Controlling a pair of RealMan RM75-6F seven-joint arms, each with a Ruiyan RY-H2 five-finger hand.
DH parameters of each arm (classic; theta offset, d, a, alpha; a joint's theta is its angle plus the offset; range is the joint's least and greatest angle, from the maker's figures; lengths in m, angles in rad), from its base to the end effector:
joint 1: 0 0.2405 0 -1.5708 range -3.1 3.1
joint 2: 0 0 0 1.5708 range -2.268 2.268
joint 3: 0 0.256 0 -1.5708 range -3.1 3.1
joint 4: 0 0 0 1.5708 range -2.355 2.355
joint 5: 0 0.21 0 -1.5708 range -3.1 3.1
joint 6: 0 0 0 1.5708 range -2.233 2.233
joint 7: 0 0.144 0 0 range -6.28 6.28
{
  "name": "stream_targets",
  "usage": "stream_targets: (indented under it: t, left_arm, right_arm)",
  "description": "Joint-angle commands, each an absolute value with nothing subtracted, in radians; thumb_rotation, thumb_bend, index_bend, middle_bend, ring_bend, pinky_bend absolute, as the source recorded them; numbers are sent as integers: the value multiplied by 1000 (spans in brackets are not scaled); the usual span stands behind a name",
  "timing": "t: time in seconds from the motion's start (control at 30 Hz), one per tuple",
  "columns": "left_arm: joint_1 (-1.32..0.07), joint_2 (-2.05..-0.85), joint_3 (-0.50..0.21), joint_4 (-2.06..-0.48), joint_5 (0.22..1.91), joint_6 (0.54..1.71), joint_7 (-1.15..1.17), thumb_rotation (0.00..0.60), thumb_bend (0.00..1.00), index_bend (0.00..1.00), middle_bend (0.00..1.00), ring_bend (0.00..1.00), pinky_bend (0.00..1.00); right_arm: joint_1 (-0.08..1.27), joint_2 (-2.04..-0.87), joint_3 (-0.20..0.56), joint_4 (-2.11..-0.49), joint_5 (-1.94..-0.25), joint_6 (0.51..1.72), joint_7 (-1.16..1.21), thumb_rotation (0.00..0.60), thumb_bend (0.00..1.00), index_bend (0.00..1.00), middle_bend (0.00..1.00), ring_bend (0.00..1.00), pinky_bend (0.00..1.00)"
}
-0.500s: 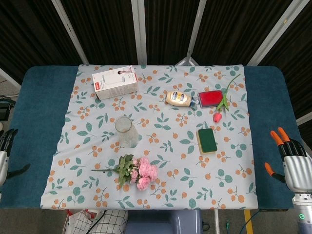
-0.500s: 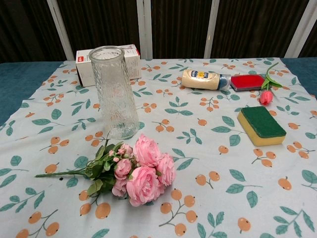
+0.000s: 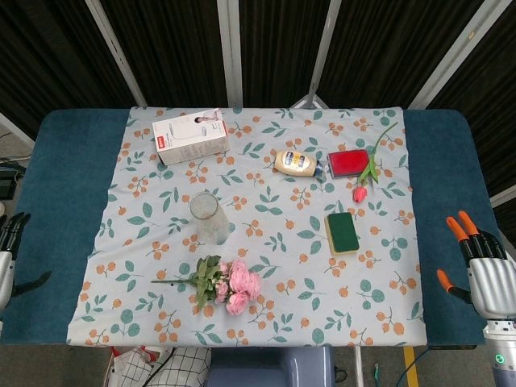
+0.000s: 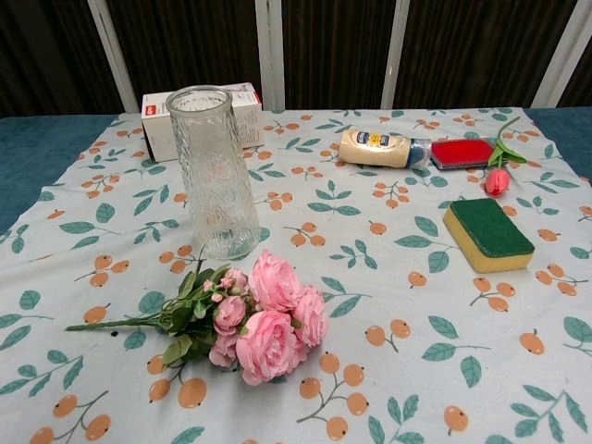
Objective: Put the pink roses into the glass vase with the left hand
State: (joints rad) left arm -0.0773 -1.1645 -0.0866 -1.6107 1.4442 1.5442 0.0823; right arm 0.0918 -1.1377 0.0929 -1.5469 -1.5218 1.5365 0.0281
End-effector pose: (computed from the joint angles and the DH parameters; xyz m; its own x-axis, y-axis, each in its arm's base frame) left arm -0.3102 0.1853 0.1606 0.4246 -0.0829 0.9016 0.9052 0.0572 -0.4210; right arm -0.3112 -0.1924 0.1711 0.4064 0.0977 0.9085 -0.9109 -0.0343 0.4111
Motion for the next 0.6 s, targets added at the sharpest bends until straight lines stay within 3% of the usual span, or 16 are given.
stream_targets:
  t: [0.03, 0.2, 0.6]
  left_arm:
    - [-82, -1172, -86, -1610, 1429, 1528, 110, 600, 186, 61, 71, 24, 189]
    - [-103, -1177, -54, -1658, 1476, 1482, 84, 600, 153, 59, 71, 24, 188]
    - [-225, -1301, -29, -1802, 1517, 1295, 321, 600, 93, 50, 81, 24, 190]
  right_arm:
    - [91, -1133, 92, -1550, -1510, 1524, 34, 600, 329, 130, 56, 140, 149]
    - [90, -1119, 91, -1559, -1505, 1516, 46, 600, 329, 130, 57, 139, 146]
    - [89, -1106, 90, -1564, -1495, 1502, 66, 600, 328, 131, 57, 139, 146]
